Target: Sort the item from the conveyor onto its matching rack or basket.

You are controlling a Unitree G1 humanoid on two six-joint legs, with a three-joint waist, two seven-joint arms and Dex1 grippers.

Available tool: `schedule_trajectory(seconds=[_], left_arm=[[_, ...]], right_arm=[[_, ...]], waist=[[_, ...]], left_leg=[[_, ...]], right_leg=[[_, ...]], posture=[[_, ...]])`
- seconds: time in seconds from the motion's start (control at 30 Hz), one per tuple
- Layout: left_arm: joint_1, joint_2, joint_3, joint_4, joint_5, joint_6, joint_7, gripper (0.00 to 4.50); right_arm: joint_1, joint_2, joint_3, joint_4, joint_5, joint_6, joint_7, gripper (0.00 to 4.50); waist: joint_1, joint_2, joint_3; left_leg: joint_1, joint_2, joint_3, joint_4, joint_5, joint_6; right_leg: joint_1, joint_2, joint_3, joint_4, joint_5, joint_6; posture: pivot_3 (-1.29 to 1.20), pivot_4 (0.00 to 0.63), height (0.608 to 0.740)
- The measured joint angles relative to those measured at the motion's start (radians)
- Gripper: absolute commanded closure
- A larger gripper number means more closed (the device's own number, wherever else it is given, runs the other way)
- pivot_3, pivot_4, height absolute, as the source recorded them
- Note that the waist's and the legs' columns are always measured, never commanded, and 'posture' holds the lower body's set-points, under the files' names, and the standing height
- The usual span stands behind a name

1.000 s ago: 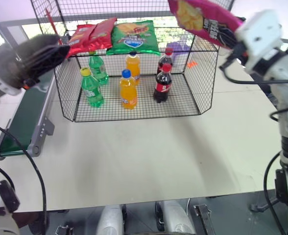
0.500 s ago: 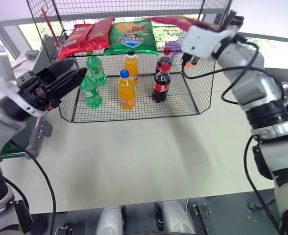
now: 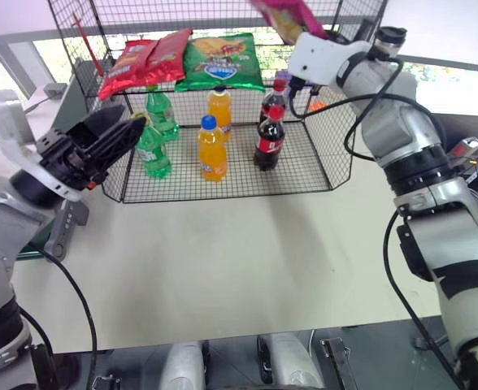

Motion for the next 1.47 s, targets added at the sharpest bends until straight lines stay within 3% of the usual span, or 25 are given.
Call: schedule_trajectory(seconds=[0.13,0.43,0.8,0.93,1.07,1.17,1.3,1.47], left_arm=[[0.002,-0.006,-0.003,0.000,0.002,-0.017,0.001,1.42],[0.020,-0.008,-0.020,0.020,0.015,-0.036,-0.003,1.42],[0.035,-0.014,-0.046,0.045,0.036,-0.050,-0.016,1.42],[0.044,-0.014,-0.056,0.045,0.041,-0.050,-0.019,1.42],[0.046,-0.013,-0.061,0.055,0.063,-0.050,-0.018,1.42],[0.045,-0.010,-0.082,0.061,0.075,-0.048,-0.022,1.42],[0.073,0.007,-0.079,0.040,0.057,-0.022,0.001,1.42],[0.204,0.079,-0.040,-0.047,0.073,0.008,0.028,1.42]], right_arm=[[0.010,-0.006,0.001,-0.044,0.002,-0.005,0.049,0.12],[0.178,-0.025,-0.092,-0.325,0.193,0.000,0.293,0.12],[0.197,-0.006,-0.227,-0.450,0.407,0.110,0.379,0.12],[0.242,-0.028,-0.318,-0.572,0.574,0.228,0.466,0.12],[0.267,-0.052,-0.423,-0.612,0.664,0.265,0.463,0.12],[0.304,-0.045,-0.428,-0.609,0.699,0.275,0.456,0.12],[0.346,-0.060,-0.574,-0.658,0.919,0.442,0.480,0.12],[0.467,-0.184,-0.815,-0.799,1.261,0.752,0.518,0.12]], waist=[[0.000,0.000,0.000],[0.001,0.000,0.000],[0.002,0.000,0.000],[0.008,0.000,0.000],[0.011,0.000,0.000],[0.009,0.000,0.000],[0.011,0.000,0.000],[0.028,-0.002,-0.001]], left_leg=[[0.000,0.000,0.000,0.000,0.000,0.000],[0.001,0.001,0.000,0.000,0.000,0.000],[0.000,0.001,0.000,0.000,0.000,0.000],[0.000,0.001,-0.001,-0.001,0.000,0.000],[0.001,0.001,0.000,0.000,0.000,0.000],[0.001,0.001,0.000,0.000,0.000,0.000],[0.000,0.002,-0.001,-0.001,0.000,0.001],[0.002,0.003,-0.003,-0.008,-0.001,0.002]], right_leg=[[0.000,0.000,0.000,0.000,0.000,0.000],[0.001,0.001,-0.001,0.000,0.000,0.000],[0.001,0.001,-0.001,0.000,0.000,0.000],[0.001,0.000,-0.001,-0.001,0.000,0.000],[0.001,0.000,-0.001,-0.001,0.000,0.000],[0.002,0.001,-0.001,-0.001,0.000,0.000],[0.001,0.000,-0.001,-0.001,0.000,0.000],[0.003,-0.001,-0.001,-0.009,0.000,0.000]], posture=[[0.00,0.150,0.740],[0.00,0.150,0.740],[0.00,0.150,0.740],[0.00,0.150,0.740],[0.00,0.150,0.740],[0.00,0.150,0.740],[0.00,0.150,0.740],[0.00,0.150,0.740]])
